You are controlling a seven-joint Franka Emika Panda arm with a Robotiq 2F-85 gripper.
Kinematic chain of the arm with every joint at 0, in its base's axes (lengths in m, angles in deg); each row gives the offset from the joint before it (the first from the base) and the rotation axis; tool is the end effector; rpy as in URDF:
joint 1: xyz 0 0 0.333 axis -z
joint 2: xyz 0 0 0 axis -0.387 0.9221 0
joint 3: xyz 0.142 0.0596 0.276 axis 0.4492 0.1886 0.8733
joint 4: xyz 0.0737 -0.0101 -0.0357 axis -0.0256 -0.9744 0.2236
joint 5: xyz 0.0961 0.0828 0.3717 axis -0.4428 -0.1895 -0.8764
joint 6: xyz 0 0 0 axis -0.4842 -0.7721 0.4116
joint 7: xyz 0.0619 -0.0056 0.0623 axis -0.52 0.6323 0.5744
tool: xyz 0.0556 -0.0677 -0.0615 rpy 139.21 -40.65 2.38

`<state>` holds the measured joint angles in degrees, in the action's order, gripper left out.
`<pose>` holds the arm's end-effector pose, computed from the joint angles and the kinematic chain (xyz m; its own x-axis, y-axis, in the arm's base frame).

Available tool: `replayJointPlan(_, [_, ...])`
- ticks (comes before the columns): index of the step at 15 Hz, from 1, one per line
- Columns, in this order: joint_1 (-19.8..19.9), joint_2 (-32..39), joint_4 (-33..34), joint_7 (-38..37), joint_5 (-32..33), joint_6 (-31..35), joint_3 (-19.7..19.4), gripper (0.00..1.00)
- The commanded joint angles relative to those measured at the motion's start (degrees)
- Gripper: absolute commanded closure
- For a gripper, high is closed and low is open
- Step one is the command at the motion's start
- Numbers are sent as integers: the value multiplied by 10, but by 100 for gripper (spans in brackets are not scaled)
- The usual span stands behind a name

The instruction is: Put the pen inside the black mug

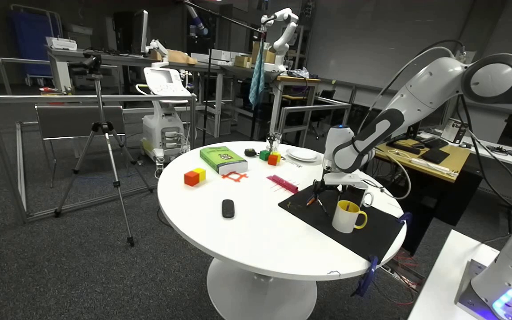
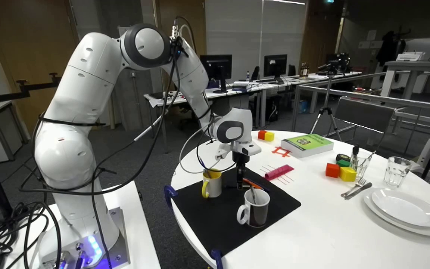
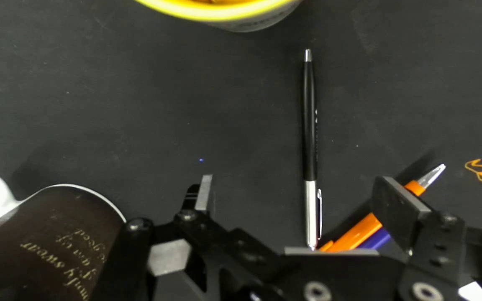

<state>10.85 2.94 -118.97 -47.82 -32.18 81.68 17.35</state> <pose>0.5830 0.0186 0.1572 0.7848 -0.6189 0.0320 -0.6193 -0.7810 0.0808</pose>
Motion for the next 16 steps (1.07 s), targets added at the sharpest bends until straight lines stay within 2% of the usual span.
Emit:
replayJointPlan(1, [8, -9, -9, 11, 12, -6, 3, 0])
replayJointPlan(16, [8, 15, -1, 14, 16, -11, 0, 0])
